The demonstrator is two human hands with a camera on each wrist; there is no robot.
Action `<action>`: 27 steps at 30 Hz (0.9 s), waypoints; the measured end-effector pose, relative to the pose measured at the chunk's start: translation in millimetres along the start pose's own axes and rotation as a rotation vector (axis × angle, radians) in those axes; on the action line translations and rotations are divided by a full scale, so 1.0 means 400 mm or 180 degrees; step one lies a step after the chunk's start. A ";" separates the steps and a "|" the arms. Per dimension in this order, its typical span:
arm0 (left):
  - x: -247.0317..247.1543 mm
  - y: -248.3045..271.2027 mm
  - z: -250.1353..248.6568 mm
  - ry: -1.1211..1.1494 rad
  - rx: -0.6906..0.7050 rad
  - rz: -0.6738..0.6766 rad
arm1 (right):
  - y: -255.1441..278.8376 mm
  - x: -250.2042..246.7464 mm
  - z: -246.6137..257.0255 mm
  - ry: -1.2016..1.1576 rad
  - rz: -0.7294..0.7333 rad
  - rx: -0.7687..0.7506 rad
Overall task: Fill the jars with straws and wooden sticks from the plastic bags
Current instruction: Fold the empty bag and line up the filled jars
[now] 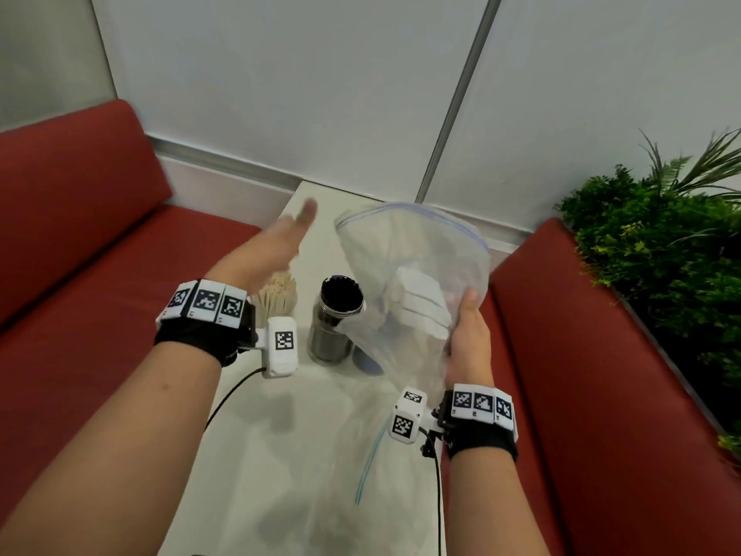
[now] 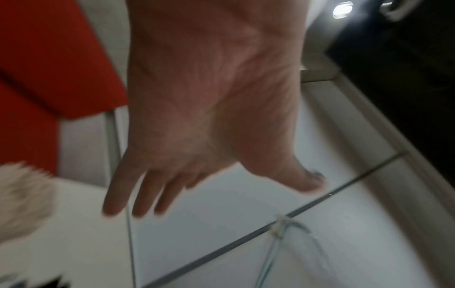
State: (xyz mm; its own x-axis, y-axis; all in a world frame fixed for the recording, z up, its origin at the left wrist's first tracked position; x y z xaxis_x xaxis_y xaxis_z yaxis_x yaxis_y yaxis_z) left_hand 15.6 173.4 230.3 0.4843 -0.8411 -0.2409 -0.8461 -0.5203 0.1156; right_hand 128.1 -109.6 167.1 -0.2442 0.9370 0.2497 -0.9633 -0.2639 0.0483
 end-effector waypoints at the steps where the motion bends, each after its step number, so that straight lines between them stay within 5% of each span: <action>1: 0.027 0.011 0.019 0.0295 -0.0219 0.0497 | -0.002 -0.003 -0.003 -0.0107 -0.0025 0.0084; 4: 0.116 0.025 0.047 0.1110 -0.0178 0.1210 | 0.002 0.020 -0.010 -0.0153 0.0098 0.0349; 10: 0.087 -0.022 0.032 0.1658 0.0206 0.0287 | 0.002 -0.030 -0.038 0.0584 -0.0072 -0.0102; 14: 0.114 -0.017 0.010 0.1966 0.0300 0.0341 | 0.010 -0.038 -0.043 0.0568 -0.0106 -0.0285; 18: 0.170 0.004 0.044 0.0699 0.0029 0.0993 | 0.012 -0.044 -0.038 0.0356 -0.0272 -0.0296; 23: 0.139 -0.023 0.058 0.0401 0.0475 0.0449 | 0.019 -0.080 -0.055 0.0131 0.0740 0.0224; 27: 0.110 -0.026 0.098 0.0823 0.0461 0.1629 | 0.037 -0.118 -0.059 -0.0491 0.0780 0.0134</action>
State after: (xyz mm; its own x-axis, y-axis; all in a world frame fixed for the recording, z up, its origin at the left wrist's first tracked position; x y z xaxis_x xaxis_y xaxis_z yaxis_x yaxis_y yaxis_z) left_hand 37.1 147.8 180.7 0.0297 -0.9980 0.0555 -0.9994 -0.0287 0.0180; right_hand 122.7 -152.4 132.9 -0.4460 0.7992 0.4030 -0.8715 -0.4903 0.0078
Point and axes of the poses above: each hand's wrist, its own y-axis away from the middle knuckle, its own x-axis out of the palm, z = x × y, the point moved 2 cm from there along -y, towards the middle knuckle, and after that the axes turned 1 degree about -y, right-handed, at the moved point
